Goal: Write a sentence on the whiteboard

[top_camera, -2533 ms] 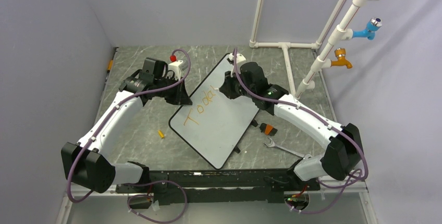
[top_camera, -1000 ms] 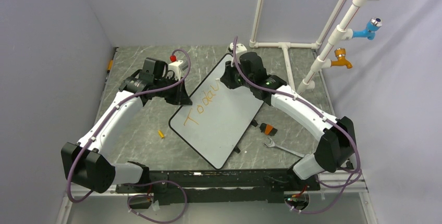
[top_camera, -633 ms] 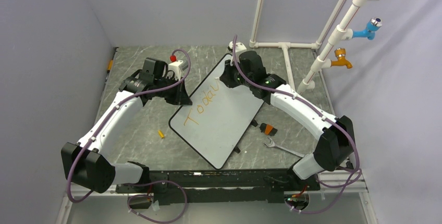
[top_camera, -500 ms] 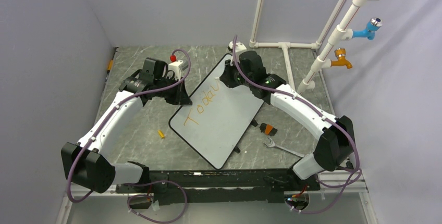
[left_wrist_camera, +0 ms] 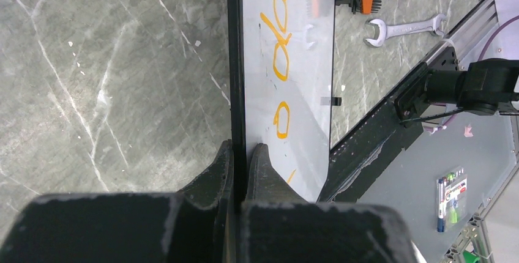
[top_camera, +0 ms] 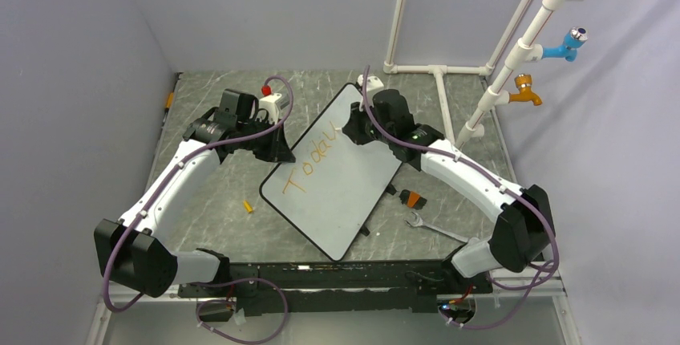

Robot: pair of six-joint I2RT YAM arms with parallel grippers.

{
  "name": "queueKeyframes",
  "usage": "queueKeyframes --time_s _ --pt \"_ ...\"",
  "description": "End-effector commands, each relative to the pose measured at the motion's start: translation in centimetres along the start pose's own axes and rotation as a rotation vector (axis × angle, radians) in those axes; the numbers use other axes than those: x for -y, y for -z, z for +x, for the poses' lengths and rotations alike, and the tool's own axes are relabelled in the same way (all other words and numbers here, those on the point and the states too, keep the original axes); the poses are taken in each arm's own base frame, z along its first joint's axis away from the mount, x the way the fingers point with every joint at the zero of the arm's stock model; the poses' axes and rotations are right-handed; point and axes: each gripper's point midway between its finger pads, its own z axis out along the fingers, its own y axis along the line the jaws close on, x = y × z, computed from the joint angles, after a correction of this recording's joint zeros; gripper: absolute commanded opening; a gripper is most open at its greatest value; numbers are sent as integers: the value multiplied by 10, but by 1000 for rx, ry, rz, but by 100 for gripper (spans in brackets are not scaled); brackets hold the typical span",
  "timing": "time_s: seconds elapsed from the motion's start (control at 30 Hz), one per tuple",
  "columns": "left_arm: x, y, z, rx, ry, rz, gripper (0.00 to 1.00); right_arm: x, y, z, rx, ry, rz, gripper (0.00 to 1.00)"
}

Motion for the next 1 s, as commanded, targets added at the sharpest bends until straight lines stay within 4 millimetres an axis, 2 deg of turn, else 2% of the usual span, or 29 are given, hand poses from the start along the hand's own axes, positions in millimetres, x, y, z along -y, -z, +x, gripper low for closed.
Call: queueKeyframes --time_s 0.0,0.5,0.97 --pt "-20 4 -22 83 -143 -118 0 2 1 30 -72 -22 -3 0" --pt "-18 5 -22 86 -144 -110 0 7 12 54 -108 -28 7 0" --pt "-18 5 -22 85 -144 -110 0 -1 28 60 -120 -43 -30 0"
